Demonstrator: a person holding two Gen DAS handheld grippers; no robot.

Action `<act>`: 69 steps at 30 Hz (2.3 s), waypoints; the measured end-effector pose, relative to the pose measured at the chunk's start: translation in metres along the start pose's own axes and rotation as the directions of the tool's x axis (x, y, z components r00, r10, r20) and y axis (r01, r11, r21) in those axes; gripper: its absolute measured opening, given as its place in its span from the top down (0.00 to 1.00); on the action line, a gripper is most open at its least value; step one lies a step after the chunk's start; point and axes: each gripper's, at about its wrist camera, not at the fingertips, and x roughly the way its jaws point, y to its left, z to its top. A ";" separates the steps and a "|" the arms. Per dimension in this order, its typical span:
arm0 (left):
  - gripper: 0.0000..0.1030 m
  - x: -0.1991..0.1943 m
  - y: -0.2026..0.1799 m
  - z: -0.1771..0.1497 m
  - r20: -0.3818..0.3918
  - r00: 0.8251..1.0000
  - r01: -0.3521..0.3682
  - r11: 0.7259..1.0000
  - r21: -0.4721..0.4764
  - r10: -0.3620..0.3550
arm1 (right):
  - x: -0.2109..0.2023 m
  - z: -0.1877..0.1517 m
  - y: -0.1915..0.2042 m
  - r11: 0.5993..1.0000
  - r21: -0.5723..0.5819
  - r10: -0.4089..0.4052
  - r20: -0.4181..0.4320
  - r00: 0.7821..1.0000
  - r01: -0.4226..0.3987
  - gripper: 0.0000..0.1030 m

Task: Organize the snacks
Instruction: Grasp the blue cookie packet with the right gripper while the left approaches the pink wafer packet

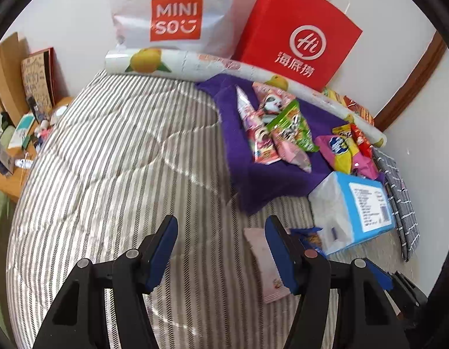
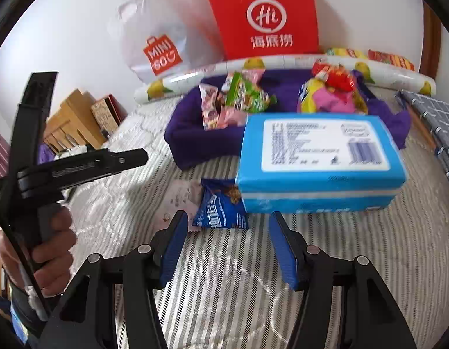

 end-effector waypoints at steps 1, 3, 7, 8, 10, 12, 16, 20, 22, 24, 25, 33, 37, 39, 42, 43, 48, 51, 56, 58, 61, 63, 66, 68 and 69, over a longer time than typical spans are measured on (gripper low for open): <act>0.41 0.002 0.003 -0.003 -0.002 1.000 0.004 1.000 0.001 -0.004 | 0.004 -0.001 0.000 1.000 0.001 -0.007 -0.008 1.000 0.007 0.43; 0.41 0.006 0.005 -0.008 -0.004 1.000 0.021 1.000 0.006 -0.021 | 0.015 -0.002 0.000 1.000 0.013 -0.007 -0.030 1.000 0.007 0.43; 0.41 0.015 0.008 -0.013 -0.026 0.999 0.024 1.000 0.014 -0.024 | 0.028 -0.003 0.002 0.999 0.035 0.015 -0.046 0.999 -0.014 0.43; 0.41 0.016 0.009 -0.014 -0.029 0.999 0.028 1.000 0.012 -0.027 | 0.030 -0.003 0.003 0.999 0.039 0.017 -0.048 0.999 -0.015 0.43; 0.41 0.018 0.010 -0.015 -0.035 0.999 0.033 0.999 0.011 -0.032 | 0.034 -0.002 0.005 0.998 0.052 0.022 -0.052 0.998 -0.020 0.43; 0.41 0.020 0.010 -0.017 -0.044 0.998 0.053 0.999 0.006 -0.053 | 0.039 -0.001 0.006 0.997 0.072 0.022 -0.050 0.999 -0.018 0.43; 0.41 0.020 0.008 -0.019 -0.043 0.998 0.041 0.999 0.019 -0.040 | 0.047 0.001 0.010 0.994 0.112 -0.012 -0.040 0.999 0.016 0.43; 0.41 0.017 0.009 -0.020 -0.046 0.998 0.032 0.999 0.016 -0.031 | 0.046 -0.002 0.012 0.995 0.094 -0.035 -0.030 0.999 0.037 0.49; 0.41 0.015 0.010 -0.022 -0.045 0.998 0.033 0.999 0.006 -0.033 | 0.043 -0.003 0.011 0.996 0.087 -0.019 -0.030 0.999 0.022 0.49; 0.41 0.013 0.012 -0.025 -0.045 0.998 0.046 0.999 -0.016 -0.047 | 0.039 -0.005 0.008 0.995 0.095 0.003 -0.029 1.000 -0.001 0.49; 0.41 0.012 0.012 -0.027 -0.047 0.997 0.052 0.998 -0.024 -0.053 | 0.035 -0.006 0.007 0.995 0.100 0.015 -0.029 0.999 -0.012 0.49; 0.41 0.005 0.001 -0.042 -0.049 0.997 0.057 0.998 -0.034 -0.059 | 0.004 -0.015 0.007 0.996 0.063 0.067 -0.008 0.998 -0.067 0.75; 0.41 0.004 -0.010 -0.047 -0.054 0.996 0.064 0.998 -0.025 -0.065 | -0.004 -0.024 0.002 0.995 0.041 0.091 -0.020 0.996 -0.090 0.81; 0.41 0.005 -0.014 -0.048 -0.053 0.997 0.047 0.999 -0.025 -0.048 | -0.005 -0.031 -0.004 0.997 0.039 0.075 -0.027 0.997 -0.074 0.81; 0.41 0.006 -0.014 -0.045 -0.051 0.997 0.046 0.998 -0.053 -0.049 | -0.005 -0.035 -0.010 0.995 0.041 0.095 -0.031 0.995 -0.093 0.74; 0.41 0.006 -0.013 -0.044 -0.053 0.997 0.046 0.997 -0.061 -0.049 | -0.004 -0.035 -0.012 0.994 0.047 0.104 -0.021 0.994 -0.103 0.62; 0.41 0.001 -0.002 -0.039 -0.054 0.999 -0.005 0.998 -0.061 0.001 | 0.008 -0.023 -0.008 0.987 0.082 0.136 0.005 0.991 -0.136 0.46; 0.41 -0.003 0.007 -0.036 -0.048 0.999 -0.014 0.998 -0.064 0.011 | 0.025 -0.018 0.003 0.988 0.085 0.127 -0.020 0.992 -0.125 0.46; 0.41 -0.005 0.017 -0.035 -0.044 0.999 -0.015 0.998 -0.057 0.013 | 0.040 -0.016 0.027 1.000 -0.006 -0.009 0.010 1.000 0.009 0.46; 0.41 -0.003 0.019 -0.036 -0.049 0.999 -0.015 0.998 -0.059 0.012 | 0.042 -0.017 0.031 0.997 -0.049 -0.062 0.008 0.998 0.062 0.57; 0.41 0.002 0.018 -0.039 -0.042 0.999 -0.006 0.998 -0.059 0.004 | 0.040 -0.020 0.027 0.994 -0.095 -0.059 -0.004 0.998 0.058 0.60; 0.42 0.003 0.013 -0.041 -0.023 1.000 -0.012 0.999 -0.042 0.011 | 0.034 -0.022 0.019 0.995 -0.090 -0.035 -0.003 0.999 0.035 0.60; 0.41 0.006 0.005 -0.043 -0.013 1.000 0.013 1.000 -0.025 -0.013 | 0.020 -0.031 0.010 0.995 -0.102 -0.004 -0.001 1.000 0.004 0.60; 0.41 0.008 0.001 -0.043 -0.010 0.999 0.040 0.999 -0.024 -0.040 | 0.009 -0.037 0.006 0.992 -0.129 -0.010 0.015 1.000 0.012 0.61; 0.41 0.008 -0.001 -0.044 -0.007 0.999 0.042 0.999 -0.023 -0.042 | 0.003 -0.041 0.003 0.990 -0.143 -0.014 0.024 1.000 0.018 0.61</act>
